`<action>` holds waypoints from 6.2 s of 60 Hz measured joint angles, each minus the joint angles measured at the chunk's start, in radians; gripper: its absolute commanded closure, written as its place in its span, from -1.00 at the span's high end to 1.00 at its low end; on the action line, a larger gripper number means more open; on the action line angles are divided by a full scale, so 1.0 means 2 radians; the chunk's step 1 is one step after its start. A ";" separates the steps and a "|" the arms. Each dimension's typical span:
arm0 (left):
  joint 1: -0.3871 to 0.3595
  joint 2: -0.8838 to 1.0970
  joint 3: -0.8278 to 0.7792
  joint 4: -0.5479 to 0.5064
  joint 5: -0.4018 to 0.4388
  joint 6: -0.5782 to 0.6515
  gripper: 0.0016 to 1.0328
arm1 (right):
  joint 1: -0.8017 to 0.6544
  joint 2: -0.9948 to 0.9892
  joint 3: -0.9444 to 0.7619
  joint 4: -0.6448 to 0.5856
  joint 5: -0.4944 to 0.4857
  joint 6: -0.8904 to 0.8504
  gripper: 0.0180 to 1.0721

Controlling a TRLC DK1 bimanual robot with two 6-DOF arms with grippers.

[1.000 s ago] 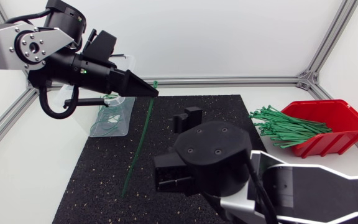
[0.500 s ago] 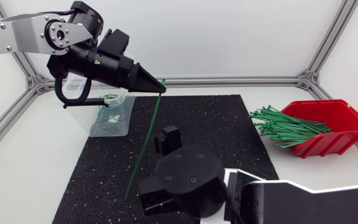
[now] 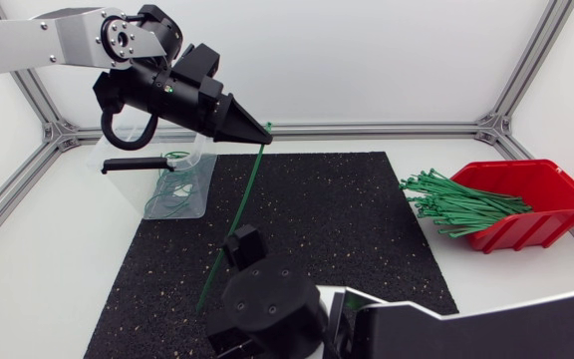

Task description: Take a green cable tie from the red box, thread the tail through the head to close it, then place it in the transparent bin on the left.

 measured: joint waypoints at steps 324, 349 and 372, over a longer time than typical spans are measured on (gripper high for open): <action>-0.004 0.073 0.049 -0.237 -0.009 0.244 -0.94 | 0.043 0.212 0.046 0.260 -0.058 -0.163 -0.90; 0.003 0.044 0.014 -0.237 -0.004 0.259 -0.94 | 0.047 0.163 0.045 0.244 -0.034 -0.064 -0.90; 0.007 0.014 -0.016 -0.237 0.000 0.271 -0.94 | 0.047 0.031 0.046 0.070 -0.027 0.106 -0.90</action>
